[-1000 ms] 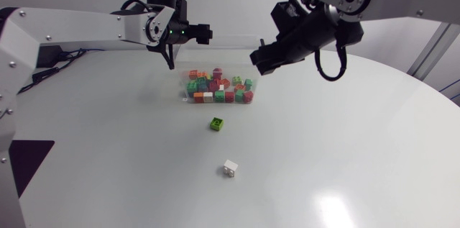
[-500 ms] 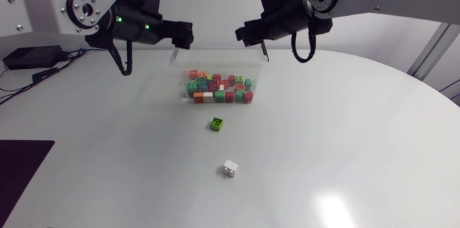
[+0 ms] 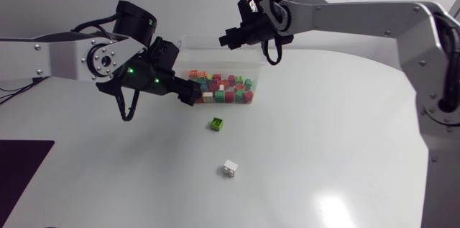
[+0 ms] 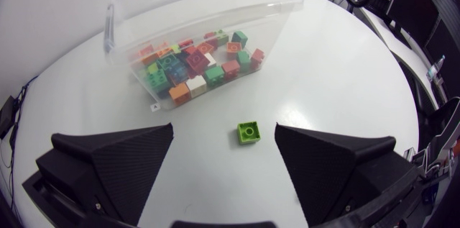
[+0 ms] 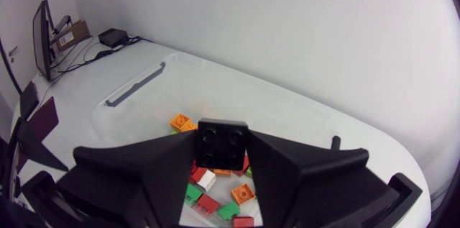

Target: Place the duplo bricks in the container

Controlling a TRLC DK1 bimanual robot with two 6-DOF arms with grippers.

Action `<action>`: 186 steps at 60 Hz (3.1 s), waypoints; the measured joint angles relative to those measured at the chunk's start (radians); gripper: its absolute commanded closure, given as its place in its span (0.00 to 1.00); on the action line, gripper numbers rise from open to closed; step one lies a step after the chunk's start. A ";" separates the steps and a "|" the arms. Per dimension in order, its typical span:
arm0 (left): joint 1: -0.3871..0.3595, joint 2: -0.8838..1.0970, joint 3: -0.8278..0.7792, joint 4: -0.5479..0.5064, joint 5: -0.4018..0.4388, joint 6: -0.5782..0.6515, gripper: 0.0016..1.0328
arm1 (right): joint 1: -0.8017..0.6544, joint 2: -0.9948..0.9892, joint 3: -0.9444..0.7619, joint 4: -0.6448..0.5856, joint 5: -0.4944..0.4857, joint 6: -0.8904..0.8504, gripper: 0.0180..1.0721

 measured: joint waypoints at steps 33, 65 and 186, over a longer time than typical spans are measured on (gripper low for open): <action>-0.109 0.264 0.032 0.018 0.005 0.016 0.05 | -0.102 -0.508 -0.530 0.035 -0.150 -0.117 0.04; -0.127 0.522 0.337 -0.168 -0.063 0.022 0.20 | -0.062 -0.832 -0.931 -0.169 -0.202 -0.259 0.04; -0.048 0.036 0.219 -0.144 -0.085 -0.038 0.82 | 0.347 -0.256 -0.842 -0.091 0.032 -0.369 0.68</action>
